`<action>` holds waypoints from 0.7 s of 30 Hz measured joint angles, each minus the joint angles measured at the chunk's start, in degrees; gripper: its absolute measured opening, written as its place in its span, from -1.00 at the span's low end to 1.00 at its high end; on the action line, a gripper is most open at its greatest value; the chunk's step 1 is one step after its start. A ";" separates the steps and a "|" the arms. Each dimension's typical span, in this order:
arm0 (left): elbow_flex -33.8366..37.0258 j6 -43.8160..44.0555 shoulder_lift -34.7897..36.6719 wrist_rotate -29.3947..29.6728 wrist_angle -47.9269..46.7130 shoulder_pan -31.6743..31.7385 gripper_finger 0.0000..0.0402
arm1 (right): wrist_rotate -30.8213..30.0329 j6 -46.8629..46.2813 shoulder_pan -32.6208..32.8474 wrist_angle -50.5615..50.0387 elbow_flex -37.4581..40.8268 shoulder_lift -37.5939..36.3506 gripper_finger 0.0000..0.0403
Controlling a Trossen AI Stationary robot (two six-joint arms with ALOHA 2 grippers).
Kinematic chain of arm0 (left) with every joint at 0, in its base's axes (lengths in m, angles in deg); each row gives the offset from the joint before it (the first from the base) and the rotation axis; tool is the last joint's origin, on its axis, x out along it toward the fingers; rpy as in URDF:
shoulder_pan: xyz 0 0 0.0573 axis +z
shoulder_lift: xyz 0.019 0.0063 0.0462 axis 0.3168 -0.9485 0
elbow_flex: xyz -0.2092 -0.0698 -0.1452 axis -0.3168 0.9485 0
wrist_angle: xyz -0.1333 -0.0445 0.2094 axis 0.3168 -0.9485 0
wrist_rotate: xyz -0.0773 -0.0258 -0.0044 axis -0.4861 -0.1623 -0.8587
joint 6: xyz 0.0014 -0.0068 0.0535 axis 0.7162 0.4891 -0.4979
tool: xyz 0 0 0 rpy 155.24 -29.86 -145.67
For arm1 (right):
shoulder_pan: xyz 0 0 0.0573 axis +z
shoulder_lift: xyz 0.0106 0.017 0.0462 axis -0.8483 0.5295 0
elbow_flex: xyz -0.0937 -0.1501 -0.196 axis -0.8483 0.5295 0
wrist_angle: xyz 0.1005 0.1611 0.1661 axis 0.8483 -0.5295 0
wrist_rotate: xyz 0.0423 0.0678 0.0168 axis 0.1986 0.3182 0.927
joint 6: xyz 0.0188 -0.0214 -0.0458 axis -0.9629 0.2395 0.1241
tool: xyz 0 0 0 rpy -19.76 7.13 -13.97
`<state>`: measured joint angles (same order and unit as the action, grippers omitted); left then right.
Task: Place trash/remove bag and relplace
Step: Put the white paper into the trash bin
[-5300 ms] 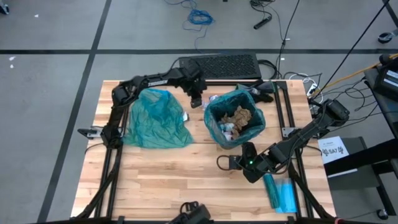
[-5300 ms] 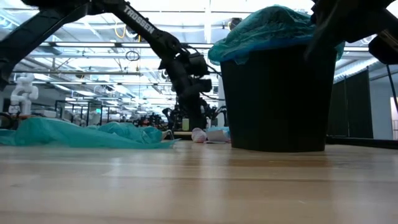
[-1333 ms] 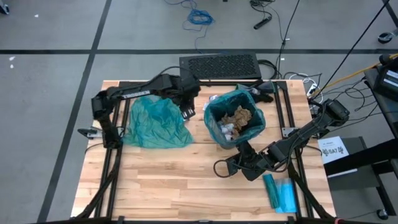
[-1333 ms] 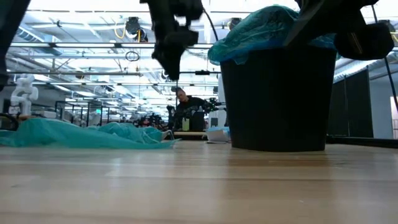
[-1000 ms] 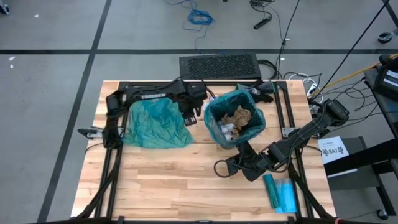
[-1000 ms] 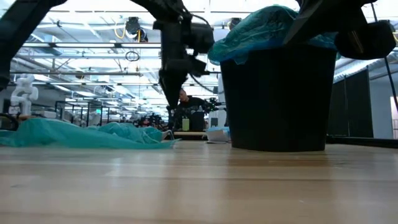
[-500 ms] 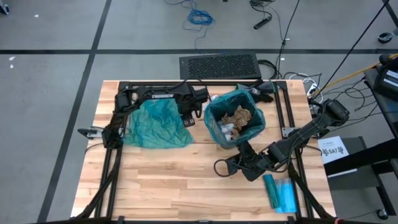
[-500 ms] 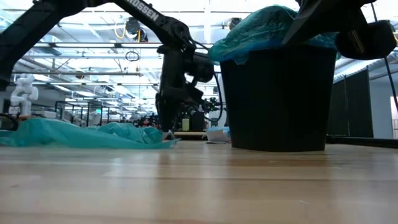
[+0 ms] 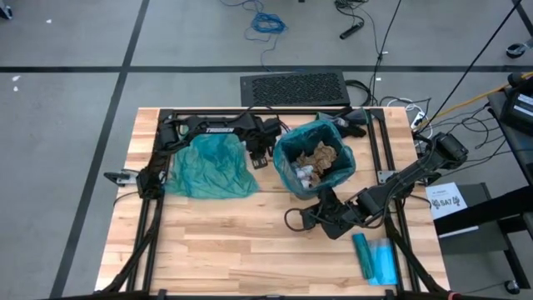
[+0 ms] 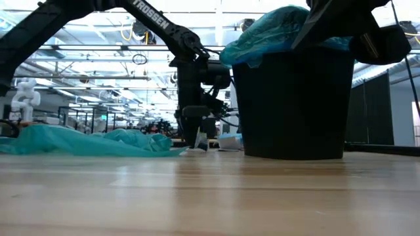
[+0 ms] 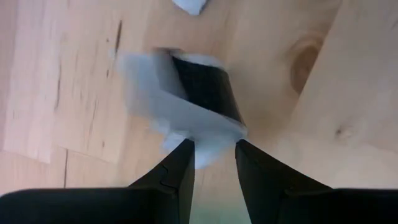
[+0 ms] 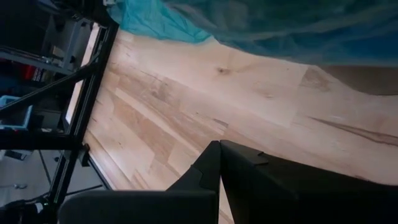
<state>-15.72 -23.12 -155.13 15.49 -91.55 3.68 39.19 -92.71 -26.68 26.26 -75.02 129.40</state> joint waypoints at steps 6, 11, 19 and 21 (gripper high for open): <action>-0.09 -0.02 -1.96 -0.05 2.40 0.11 -0.43 | 0.06 0.01 0.00 2.22 -0.01 0.00 -1.00; -0.22 -0.50 -2.90 1.20 2.43 -0.22 -0.66 | 0.27 0.00 0.00 2.89 -0.01 0.00 -1.00; -1.09 -1.05 -2.88 -1.93 -0.12 -0.29 -0.99 | 0.27 0.24 -0.02 3.02 -0.01 0.00 -1.00; -1.51 -0.27 -2.78 -1.99 -2.20 -0.74 -0.99 | 0.23 0.40 -0.02 2.96 -0.01 0.00 -1.00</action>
<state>-17.22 -23.39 -157.91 13.51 -93.75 2.94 39.42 -92.31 -26.70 29.22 -75.03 129.40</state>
